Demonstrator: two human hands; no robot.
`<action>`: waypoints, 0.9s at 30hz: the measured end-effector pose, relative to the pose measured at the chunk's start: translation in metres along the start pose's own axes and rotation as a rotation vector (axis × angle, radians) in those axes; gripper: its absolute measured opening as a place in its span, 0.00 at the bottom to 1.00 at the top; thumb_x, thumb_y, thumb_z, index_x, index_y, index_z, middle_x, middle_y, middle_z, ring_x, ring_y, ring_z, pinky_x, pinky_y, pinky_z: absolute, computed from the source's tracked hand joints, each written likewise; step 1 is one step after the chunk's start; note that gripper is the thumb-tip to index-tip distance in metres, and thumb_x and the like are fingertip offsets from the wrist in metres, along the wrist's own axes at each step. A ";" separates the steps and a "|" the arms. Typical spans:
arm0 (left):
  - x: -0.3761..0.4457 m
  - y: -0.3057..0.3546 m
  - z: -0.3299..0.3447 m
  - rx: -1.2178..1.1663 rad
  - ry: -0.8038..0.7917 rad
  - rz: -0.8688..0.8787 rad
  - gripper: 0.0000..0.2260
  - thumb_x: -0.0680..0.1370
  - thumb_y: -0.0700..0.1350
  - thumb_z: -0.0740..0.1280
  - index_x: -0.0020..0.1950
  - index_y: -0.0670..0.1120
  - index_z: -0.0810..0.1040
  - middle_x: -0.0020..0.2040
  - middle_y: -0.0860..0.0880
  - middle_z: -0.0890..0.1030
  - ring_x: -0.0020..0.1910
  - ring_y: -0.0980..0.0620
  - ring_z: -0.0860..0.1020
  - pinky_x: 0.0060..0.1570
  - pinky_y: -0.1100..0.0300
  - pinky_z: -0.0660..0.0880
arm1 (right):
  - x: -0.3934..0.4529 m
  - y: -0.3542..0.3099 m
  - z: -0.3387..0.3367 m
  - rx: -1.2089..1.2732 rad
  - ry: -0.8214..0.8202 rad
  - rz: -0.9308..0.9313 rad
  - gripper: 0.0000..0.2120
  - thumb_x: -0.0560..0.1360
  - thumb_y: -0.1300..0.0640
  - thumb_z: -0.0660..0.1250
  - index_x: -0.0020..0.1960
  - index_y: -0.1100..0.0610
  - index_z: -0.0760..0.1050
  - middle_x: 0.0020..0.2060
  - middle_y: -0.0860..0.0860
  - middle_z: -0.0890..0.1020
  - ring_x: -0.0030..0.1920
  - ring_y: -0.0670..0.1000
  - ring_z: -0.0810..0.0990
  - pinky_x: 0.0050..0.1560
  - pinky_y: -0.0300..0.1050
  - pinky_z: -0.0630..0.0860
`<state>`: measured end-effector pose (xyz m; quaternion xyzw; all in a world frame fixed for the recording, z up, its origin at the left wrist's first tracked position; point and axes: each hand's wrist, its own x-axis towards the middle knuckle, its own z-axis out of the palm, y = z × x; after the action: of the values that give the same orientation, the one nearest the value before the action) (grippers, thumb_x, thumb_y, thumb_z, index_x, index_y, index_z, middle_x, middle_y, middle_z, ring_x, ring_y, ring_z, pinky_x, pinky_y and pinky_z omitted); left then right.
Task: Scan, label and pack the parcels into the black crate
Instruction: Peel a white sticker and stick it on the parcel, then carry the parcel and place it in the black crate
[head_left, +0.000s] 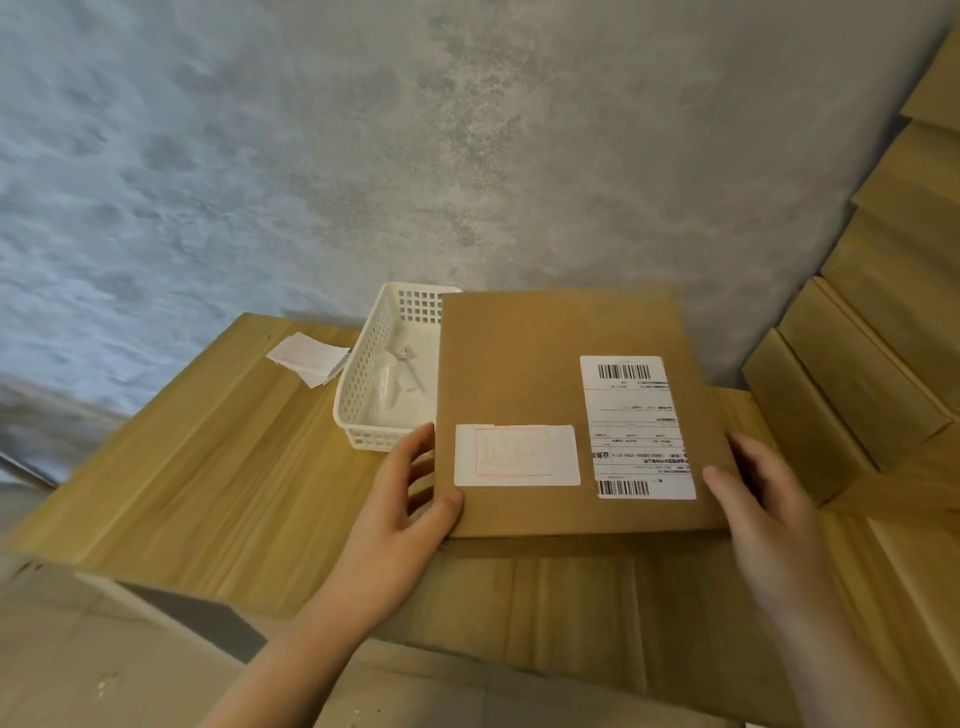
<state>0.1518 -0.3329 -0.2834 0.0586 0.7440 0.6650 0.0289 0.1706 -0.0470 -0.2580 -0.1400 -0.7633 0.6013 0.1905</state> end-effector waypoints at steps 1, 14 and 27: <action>0.000 0.004 -0.003 0.009 0.015 0.013 0.29 0.75 0.49 0.67 0.74 0.60 0.62 0.66 0.62 0.73 0.64 0.66 0.71 0.56 0.67 0.75 | 0.001 -0.006 0.003 0.009 0.018 -0.013 0.15 0.79 0.64 0.63 0.57 0.45 0.74 0.48 0.38 0.80 0.46 0.31 0.78 0.44 0.32 0.74; -0.041 0.007 -0.195 0.265 0.386 0.122 0.37 0.72 0.67 0.63 0.77 0.68 0.47 0.74 0.68 0.61 0.71 0.67 0.63 0.72 0.54 0.64 | -0.077 -0.099 0.188 -0.321 -0.292 -0.444 0.26 0.82 0.50 0.55 0.78 0.41 0.54 0.67 0.34 0.68 0.64 0.33 0.68 0.65 0.37 0.69; -0.181 -0.057 -0.459 0.403 0.795 -0.187 0.33 0.77 0.59 0.64 0.78 0.66 0.50 0.70 0.62 0.65 0.67 0.54 0.70 0.64 0.51 0.72 | -0.211 -0.110 0.496 -0.333 -0.844 -0.512 0.32 0.80 0.42 0.57 0.79 0.43 0.47 0.66 0.43 0.70 0.52 0.35 0.71 0.38 0.25 0.70</action>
<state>0.2728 -0.8145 -0.2940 -0.2642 0.8141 0.4722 -0.2108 0.1324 -0.5953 -0.2784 0.2771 -0.8688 0.4100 -0.0176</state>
